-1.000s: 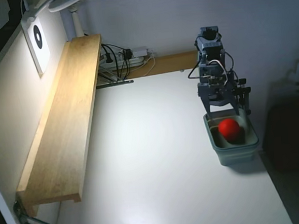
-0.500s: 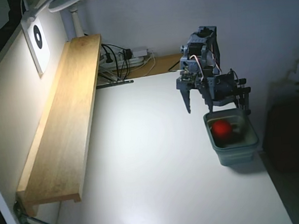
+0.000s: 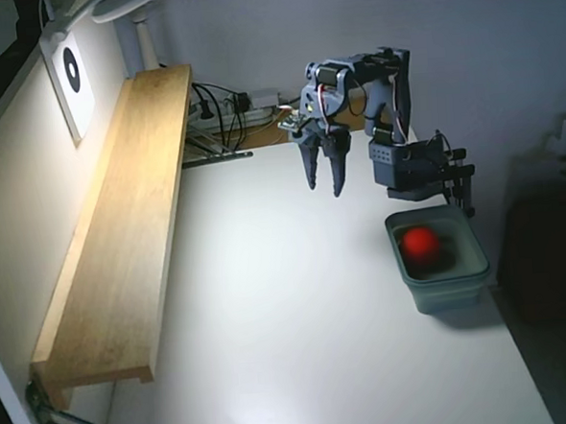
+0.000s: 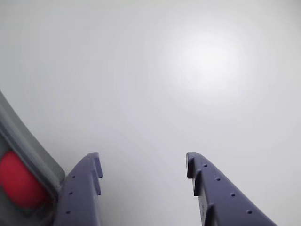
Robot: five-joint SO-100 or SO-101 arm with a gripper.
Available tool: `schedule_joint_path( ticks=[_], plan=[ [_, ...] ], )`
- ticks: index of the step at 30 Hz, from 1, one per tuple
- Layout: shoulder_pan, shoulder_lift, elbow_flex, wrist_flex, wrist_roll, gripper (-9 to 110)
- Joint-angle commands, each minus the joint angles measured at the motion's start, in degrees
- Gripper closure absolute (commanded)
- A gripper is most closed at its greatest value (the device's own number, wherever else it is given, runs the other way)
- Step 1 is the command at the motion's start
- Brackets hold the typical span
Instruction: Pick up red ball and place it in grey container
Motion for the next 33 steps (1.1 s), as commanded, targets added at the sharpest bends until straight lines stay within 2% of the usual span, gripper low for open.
schedule_joint_path(
  ticks=[1, 19, 33],
  plan=[
    [4.6, 4.2, -2.5, 2.2, 0.1, 84],
    [30.2, 11.8, -4.3, 10.5, 0.1, 96],
    [44.0, 15.9, -5.2, 15.0, 0.1, 102]
  ],
)
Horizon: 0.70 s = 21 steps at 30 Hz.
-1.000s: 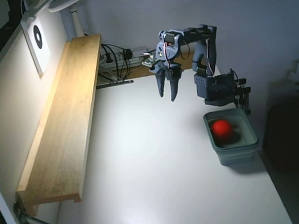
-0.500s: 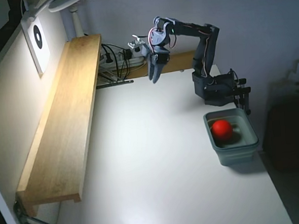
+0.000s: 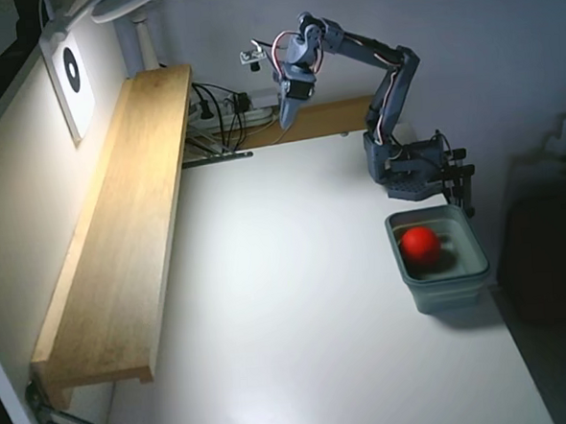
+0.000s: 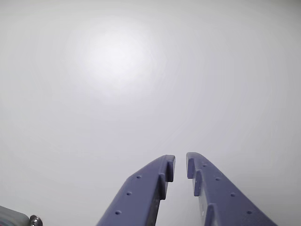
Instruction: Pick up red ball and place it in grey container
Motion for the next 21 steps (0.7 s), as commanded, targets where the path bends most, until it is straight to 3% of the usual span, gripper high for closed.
schedule_joint_path(
  ticks=[1, 21],
  plan=[
    [3.7, 2.9, -2.8, 1.5, 0.2, 103],
    [7.7, 4.1, -3.1, 2.8, 0.2, 104]
  ],
)
